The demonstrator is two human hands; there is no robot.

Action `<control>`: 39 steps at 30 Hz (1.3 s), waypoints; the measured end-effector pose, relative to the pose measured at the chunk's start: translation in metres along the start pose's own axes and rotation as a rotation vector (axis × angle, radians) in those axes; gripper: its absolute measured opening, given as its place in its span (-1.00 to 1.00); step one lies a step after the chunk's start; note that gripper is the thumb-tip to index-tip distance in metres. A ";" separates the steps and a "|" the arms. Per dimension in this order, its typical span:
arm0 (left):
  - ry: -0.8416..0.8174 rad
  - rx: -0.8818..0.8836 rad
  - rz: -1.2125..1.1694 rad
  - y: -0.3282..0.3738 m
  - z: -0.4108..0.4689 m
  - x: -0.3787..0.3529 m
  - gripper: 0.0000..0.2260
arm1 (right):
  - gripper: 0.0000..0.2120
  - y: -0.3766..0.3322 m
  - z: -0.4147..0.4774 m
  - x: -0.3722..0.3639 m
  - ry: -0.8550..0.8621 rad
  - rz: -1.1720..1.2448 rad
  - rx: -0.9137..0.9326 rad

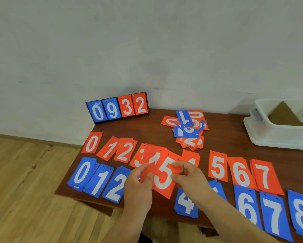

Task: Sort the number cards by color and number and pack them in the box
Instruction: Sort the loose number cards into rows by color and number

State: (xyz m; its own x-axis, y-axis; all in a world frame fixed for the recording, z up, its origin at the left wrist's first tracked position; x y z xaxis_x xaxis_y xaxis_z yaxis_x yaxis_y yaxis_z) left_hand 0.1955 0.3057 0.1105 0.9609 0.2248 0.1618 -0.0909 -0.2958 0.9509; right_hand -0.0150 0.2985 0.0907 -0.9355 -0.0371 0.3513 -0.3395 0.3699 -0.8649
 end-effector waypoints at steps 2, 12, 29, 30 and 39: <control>0.014 0.016 0.012 0.000 0.030 0.031 -0.80 | -0.71 -0.020 0.025 -0.018 0.050 -0.091 0.033; 0.120 0.071 0.214 -0.016 0.217 0.181 -0.72 | -0.70 -0.083 0.139 -0.112 0.106 -0.241 -0.060; -0.335 -0.119 1.177 -0.076 0.336 0.115 -0.54 | -0.75 -0.036 0.194 -0.146 0.078 -0.380 -0.345; -0.344 -0.131 1.187 -0.076 0.335 0.114 -0.55 | -0.75 -0.036 0.195 -0.146 0.072 -0.388 -0.341; -0.389 -0.194 1.115 -0.062 0.311 0.085 -0.52 | -0.72 -0.020 0.190 -0.112 0.076 -0.429 -0.314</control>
State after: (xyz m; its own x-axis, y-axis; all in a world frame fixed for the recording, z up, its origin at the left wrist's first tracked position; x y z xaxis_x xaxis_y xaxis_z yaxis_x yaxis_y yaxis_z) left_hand 0.3641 0.0549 -0.0168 0.3395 -0.3729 0.8635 -0.9302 0.0030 0.3670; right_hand 0.0782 0.1190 0.0004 -0.7055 -0.1827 0.6847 -0.6331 0.5966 -0.4932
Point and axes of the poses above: each hand's wrist, its own z-axis towards the middle knuckle, its own x-axis out of the back of the hand, y = z × x, the point moved 9 cm from there along z, towards the middle knuckle, and after that the axes turned 8 degrees about -z, right-handed, at the moved point
